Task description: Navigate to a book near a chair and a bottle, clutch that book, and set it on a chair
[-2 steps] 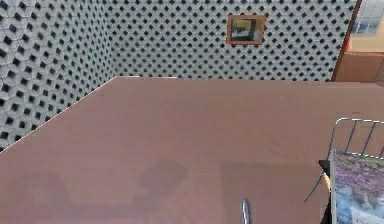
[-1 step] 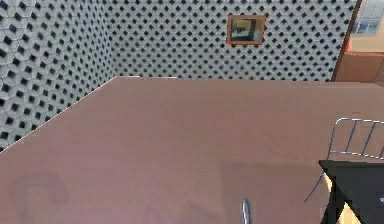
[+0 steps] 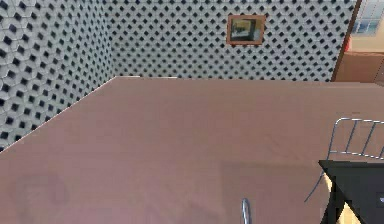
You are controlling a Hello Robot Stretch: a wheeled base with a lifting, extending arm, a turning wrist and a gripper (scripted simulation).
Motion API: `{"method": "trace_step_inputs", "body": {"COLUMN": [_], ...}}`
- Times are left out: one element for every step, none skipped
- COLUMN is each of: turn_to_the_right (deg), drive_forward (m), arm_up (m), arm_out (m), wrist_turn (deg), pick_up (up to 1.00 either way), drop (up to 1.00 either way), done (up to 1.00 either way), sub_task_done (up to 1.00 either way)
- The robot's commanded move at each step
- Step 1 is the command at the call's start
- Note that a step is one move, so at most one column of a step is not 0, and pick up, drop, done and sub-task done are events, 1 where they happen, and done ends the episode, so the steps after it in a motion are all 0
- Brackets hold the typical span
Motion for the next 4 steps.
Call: {"method": "trace_step_inputs", "body": {"turn_to_the_right": [0.0, 0.0, 0.0, 0.0], "drive_forward": [0.00, 0.00, 0.00, 0.00], "arm_up": [0.00, 0.10, 0.00, 0.00], "arm_out": [0.00, 0.00, -0.08, 0.00], "wrist_turn": [0.0, 0.0, 0.0, 0.0], "pick_up": [0.00, 0.00, 0.00, 0.00], "drop": [1.00, 0.00, 0.00, 0.00], "done": [0.00, 0.00, 0.00, 1.00], "sub_task_done": [0.00, 0.00, 0.00, 0.00]}}
